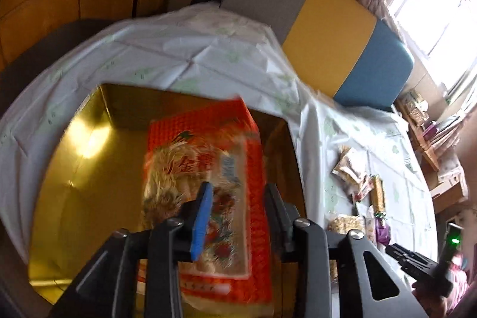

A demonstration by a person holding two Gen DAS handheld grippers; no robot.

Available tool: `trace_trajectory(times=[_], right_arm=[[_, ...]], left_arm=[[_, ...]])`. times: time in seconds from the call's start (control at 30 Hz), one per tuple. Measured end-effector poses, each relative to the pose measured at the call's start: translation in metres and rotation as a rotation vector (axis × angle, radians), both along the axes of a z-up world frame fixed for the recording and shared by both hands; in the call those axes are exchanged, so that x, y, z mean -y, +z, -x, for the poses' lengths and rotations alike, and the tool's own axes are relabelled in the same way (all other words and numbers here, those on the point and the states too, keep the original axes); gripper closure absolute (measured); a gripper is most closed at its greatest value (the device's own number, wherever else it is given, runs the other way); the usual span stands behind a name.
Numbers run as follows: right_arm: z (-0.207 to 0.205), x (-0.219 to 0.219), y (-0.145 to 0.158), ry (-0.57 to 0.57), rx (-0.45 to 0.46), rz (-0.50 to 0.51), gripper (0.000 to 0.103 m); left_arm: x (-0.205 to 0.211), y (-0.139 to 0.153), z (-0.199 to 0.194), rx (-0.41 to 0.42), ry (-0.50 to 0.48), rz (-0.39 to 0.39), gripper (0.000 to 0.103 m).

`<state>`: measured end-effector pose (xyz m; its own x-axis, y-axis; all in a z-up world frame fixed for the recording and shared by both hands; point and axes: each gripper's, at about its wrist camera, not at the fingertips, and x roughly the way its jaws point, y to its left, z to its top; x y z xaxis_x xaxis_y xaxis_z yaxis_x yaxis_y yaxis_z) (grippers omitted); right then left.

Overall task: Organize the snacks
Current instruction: 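Carry the candy bag into the gold tin and open the left gripper, then grasp the green-wrapped cracker pack with the right gripper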

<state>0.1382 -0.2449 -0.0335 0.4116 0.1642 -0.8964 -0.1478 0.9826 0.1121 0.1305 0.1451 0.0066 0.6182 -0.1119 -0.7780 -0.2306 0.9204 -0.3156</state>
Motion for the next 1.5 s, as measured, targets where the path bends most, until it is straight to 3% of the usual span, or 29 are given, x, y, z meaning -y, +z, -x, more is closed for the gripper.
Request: trace_trajectory(times=[0.2,0.33,0.7,0.83,0.9,1.07,1.37,1.4,1.43,1.5], right_arm=[[-0.002,0.008,0.005,-0.041,0.002,-0.045,0.066],[-0.004,0.009,0.006,-0.055,0.009,-0.049,0.066],[-0.004,0.009,0.006,-0.086,0.027,-0.016,0.061],[-0.012,0.009,0.013,-0.117,0.054,-0.015,0.044],[-0.019,0.008,0.016,-0.135,0.069,-0.012,0.040],[-0.052,0.000,0.007,-0.176,0.041,-0.017,0.040],[-0.108,-0.021,-0.010,-0.194,0.010,0.109,0.041],[-0.110,-0.022,-0.014,-0.187,-0.005,0.111,0.044],[-0.112,-0.023,-0.020,-0.184,-0.025,0.120,0.055],[-0.111,-0.024,-0.028,-0.176,-0.027,0.142,0.055]], left_arm=[[0.009,-0.016,0.013,-0.036,0.006,-0.010,0.064],[0.023,-0.015,0.031,-0.017,-0.031,-0.069,0.064],[0.087,-0.004,0.088,0.098,-0.253,-0.249,0.063],[0.102,-0.008,0.095,0.101,-0.312,-0.230,0.063],[0.106,-0.011,0.096,0.097,-0.326,-0.226,0.063],[0.109,-0.018,0.100,0.079,-0.338,-0.208,0.063],[0.116,-0.022,0.111,0.092,-0.370,-0.251,0.063],[0.117,-0.022,0.112,0.093,-0.374,-0.252,0.063],[0.118,-0.023,0.112,0.094,-0.378,-0.251,0.063],[0.118,-0.025,0.113,0.085,-0.376,-0.249,0.063]])
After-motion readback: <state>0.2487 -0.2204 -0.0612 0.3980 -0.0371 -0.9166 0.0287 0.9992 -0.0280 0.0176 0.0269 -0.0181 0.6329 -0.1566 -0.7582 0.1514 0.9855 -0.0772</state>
